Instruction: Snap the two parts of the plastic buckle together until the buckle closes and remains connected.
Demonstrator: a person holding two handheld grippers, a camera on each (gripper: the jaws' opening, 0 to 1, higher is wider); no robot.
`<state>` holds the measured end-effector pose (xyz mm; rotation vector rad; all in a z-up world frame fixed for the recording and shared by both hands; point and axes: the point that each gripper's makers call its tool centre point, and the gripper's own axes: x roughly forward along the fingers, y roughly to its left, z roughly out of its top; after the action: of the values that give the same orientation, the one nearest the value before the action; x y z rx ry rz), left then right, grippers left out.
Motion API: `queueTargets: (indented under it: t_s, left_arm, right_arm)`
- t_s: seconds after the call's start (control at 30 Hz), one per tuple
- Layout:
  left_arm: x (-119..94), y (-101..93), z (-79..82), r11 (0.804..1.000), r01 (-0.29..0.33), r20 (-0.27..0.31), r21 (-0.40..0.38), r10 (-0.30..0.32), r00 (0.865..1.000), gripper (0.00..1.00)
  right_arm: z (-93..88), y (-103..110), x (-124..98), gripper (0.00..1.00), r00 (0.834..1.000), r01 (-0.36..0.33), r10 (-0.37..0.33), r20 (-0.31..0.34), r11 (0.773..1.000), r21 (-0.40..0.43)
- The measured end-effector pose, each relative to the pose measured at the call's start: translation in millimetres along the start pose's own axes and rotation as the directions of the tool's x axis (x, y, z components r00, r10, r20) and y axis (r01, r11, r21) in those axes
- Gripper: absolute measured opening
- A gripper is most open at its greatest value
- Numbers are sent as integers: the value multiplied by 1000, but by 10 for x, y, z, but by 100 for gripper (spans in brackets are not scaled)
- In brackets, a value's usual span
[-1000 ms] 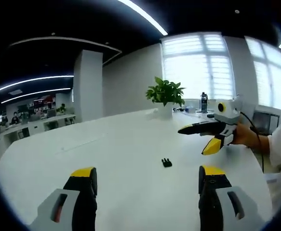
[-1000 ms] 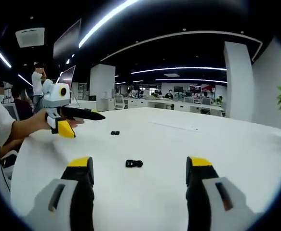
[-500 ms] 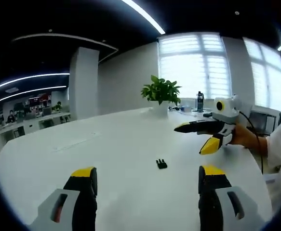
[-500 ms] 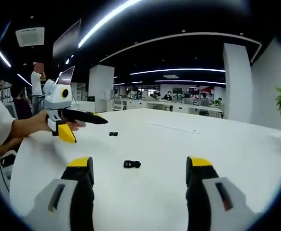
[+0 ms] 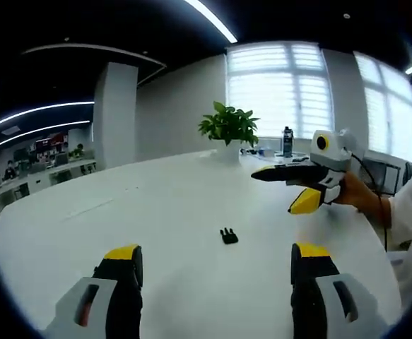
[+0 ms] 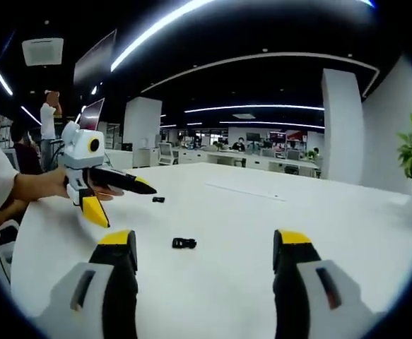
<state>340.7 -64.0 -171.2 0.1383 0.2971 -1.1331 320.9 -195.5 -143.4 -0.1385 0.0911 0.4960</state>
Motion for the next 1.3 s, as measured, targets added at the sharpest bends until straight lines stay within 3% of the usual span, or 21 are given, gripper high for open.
queueTargets:
  t_s: [0.33, 1.13, 1.3]
  left_arm:
    - [116, -24, -98, 1000, 7, -35, 3, -7, 999, 87]
    - [402, -113, -138, 1000, 5, -83, -23, -7, 997, 83]
    - [468, -139, -162, 1000, -7, -104, 12, 8, 995, 83]
  right_arm:
    - [64, -108, -43, 80, 998, 51, -51, 24, 999, 4]
    - [94, -119, -75, 80, 997, 59, -61, 50, 998, 31]
    - [84, -115, -70, 79, 997, 50, -53, 57, 997, 53]
